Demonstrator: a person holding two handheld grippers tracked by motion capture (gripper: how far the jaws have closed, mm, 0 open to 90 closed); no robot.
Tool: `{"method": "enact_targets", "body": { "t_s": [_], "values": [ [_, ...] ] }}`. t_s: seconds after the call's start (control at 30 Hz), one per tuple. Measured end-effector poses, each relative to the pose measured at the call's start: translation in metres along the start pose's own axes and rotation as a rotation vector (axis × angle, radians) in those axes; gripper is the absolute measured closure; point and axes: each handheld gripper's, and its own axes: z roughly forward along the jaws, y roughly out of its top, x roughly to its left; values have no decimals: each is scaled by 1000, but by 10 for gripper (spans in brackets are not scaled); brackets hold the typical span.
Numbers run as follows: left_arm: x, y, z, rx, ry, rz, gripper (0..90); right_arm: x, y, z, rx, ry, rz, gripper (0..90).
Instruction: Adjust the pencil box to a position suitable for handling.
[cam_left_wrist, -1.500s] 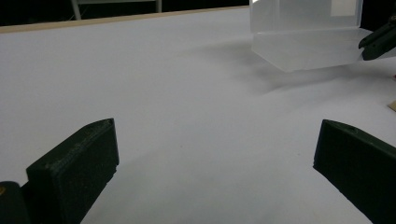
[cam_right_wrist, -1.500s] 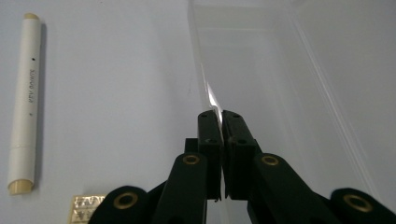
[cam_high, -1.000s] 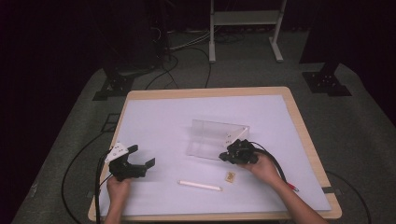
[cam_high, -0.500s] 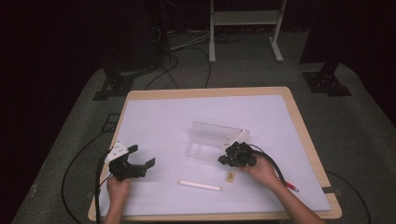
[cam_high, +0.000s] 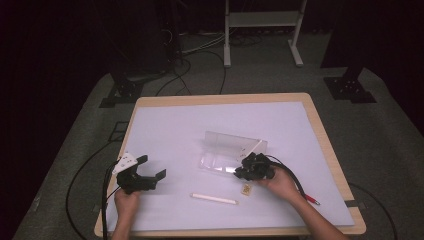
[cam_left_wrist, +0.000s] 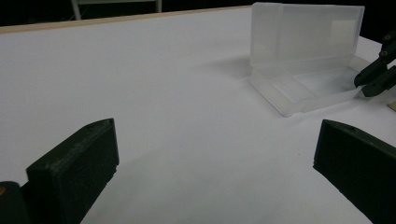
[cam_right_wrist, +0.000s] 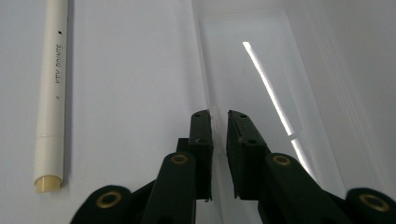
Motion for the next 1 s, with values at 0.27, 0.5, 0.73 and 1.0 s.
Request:
{"method": "enact_targets", "body": {
  "t_s": [0.27,0.5,0.73,1.0],
  "values": [
    [0,0,0,0,0,0,0,-2,-4,-15,-39,-7,18,708],
    [0,0,0,-1,0,-1,0,-3,-11,-32,-65,-18,67,625],
    [0,0,0,-2,-1,-3,0,-6,-24,-49,-98,-21,92,574],
    [0,0,0,-1,1,-4,0,-6,-38,-63,-99,-47,117,485]
  ]
}}
